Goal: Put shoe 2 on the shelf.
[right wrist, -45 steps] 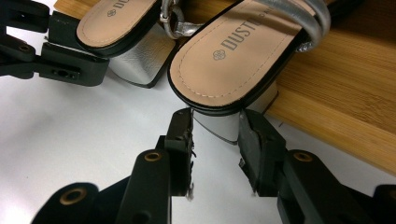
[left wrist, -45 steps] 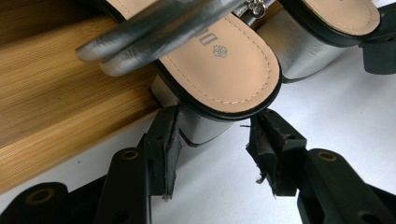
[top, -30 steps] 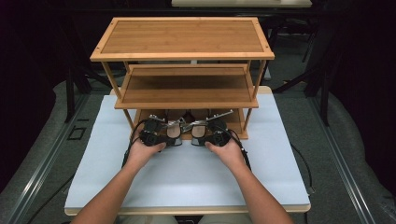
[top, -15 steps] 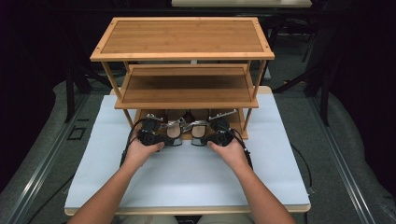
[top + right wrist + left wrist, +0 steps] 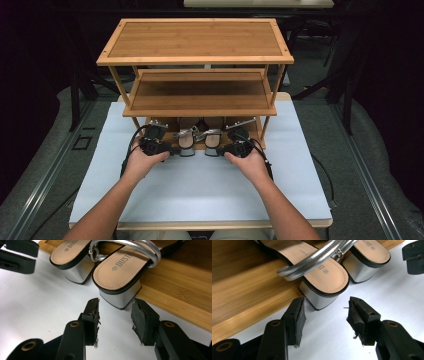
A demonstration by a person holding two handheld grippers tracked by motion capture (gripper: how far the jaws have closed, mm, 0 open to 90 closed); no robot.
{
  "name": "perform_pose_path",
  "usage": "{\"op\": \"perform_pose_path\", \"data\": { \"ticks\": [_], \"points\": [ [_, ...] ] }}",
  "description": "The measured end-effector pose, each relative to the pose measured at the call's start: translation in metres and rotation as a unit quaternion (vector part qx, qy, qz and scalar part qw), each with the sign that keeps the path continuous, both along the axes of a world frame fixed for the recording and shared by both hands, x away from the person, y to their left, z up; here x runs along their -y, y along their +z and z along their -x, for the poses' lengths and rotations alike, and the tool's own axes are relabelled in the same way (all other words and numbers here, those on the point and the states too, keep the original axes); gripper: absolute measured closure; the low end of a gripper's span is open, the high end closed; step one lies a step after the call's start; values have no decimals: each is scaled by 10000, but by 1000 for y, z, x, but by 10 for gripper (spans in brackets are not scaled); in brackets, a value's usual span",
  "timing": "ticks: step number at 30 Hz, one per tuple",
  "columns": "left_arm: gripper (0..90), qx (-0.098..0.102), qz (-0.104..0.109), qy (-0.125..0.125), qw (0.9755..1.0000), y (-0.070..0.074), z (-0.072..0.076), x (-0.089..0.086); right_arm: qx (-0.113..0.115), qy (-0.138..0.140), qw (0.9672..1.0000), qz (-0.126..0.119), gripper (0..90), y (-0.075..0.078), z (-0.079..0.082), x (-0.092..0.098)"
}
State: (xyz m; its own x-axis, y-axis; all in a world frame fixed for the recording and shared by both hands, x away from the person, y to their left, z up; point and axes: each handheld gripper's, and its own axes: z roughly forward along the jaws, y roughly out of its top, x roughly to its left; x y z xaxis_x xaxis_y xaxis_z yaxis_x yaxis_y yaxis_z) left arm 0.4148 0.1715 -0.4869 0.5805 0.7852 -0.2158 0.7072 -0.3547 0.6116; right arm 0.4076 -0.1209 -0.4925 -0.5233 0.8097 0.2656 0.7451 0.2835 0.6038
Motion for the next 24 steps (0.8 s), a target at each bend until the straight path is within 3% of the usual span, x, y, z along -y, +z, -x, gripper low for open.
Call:
{"op": "perform_pose_path", "data": {
  "ticks": [15,17,19,20,24],
  "points": [
    [456,172,19,-49,9998,13,22,-21,285,39,9991,300,540,22,23,10],
    [456,188,12,-49,9998,13,26,-26,263,124,9993,246,538,22,27,13],
    [455,260,-22,-31,9997,13,32,-31,344,69,9989,319,536,21,34,16],
    [454,301,-16,-40,9995,13,35,-34,406,-55,9980,485,535,21,38,16],
    [452,349,5,21,9994,9,47,-46,441,34,9986,286,535,18,49,27]
  ]
}}
